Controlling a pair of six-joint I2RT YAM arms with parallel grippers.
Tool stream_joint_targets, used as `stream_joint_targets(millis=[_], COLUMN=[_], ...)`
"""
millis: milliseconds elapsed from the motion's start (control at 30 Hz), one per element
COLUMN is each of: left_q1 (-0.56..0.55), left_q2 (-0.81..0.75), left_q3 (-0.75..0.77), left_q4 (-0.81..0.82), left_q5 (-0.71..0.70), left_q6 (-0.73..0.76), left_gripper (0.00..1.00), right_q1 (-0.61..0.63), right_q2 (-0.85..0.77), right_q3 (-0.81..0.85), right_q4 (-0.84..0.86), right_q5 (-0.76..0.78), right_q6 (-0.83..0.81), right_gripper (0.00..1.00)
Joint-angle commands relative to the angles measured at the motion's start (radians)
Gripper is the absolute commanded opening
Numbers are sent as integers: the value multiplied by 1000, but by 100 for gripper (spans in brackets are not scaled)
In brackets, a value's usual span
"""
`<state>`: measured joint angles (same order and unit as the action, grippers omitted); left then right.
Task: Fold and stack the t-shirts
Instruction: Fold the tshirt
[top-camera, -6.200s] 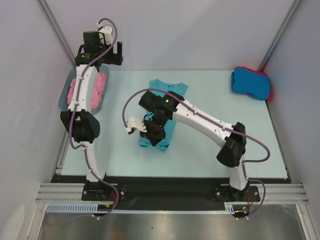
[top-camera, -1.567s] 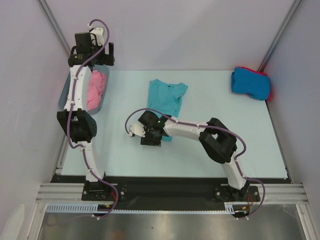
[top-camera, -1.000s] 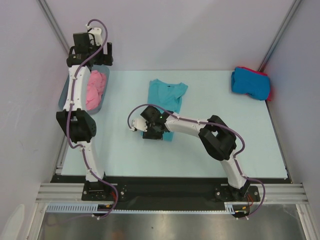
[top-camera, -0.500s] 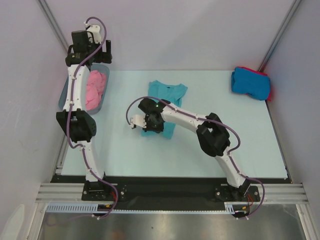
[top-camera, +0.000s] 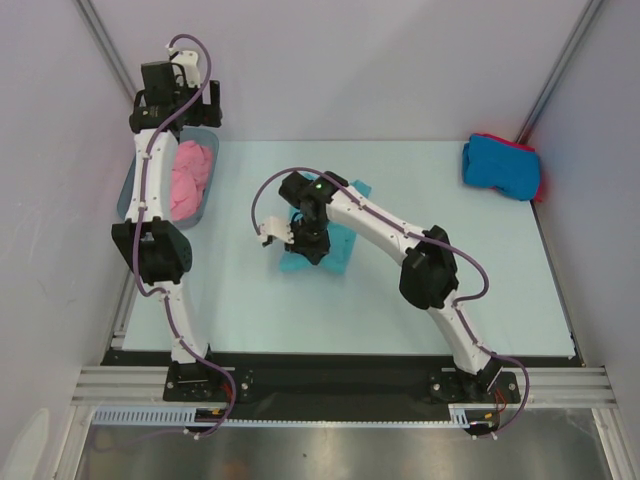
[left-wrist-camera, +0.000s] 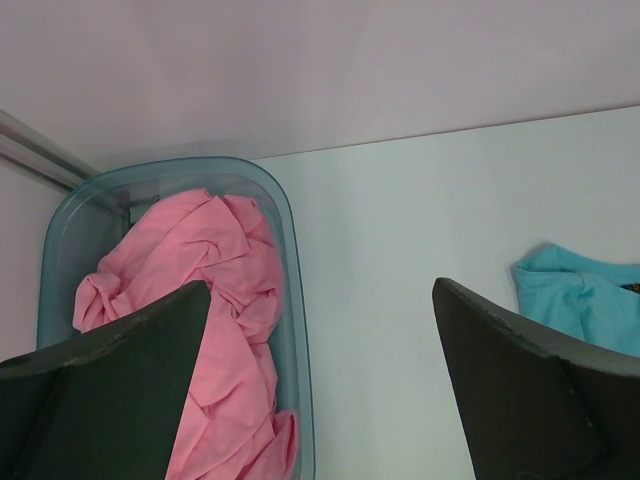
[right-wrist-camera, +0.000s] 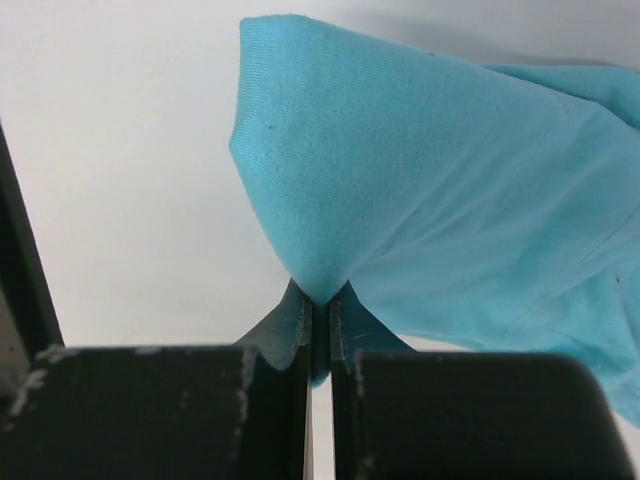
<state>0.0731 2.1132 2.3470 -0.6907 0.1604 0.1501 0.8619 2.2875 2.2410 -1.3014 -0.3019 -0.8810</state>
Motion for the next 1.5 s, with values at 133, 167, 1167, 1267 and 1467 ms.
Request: stream_joint_targets(millis=[133,167,1167,1267,1467], left_q1=[11,10,11,11,11], left_q2=[-22,-28,-21,-13,4], left_q3=[40,37,1,0,14], left_q4=[28,28,26,26,26], left_q5=[4,4,11,13,10], left_q6=[9,11,0,0,0], left_gripper=[100,100,100,100,100], right_q1=[25,29,-89,-89,-95], right_q2=[-128,-134,46,63,78], right_q3=[43,40,78,95,115], right_q4=[-214,-214,125,143,197], right_q5=[-48,-51,267,291,328], right_q6=[-26,-24,-95,-114,-130], right_gripper=[0,0,0,0,0])
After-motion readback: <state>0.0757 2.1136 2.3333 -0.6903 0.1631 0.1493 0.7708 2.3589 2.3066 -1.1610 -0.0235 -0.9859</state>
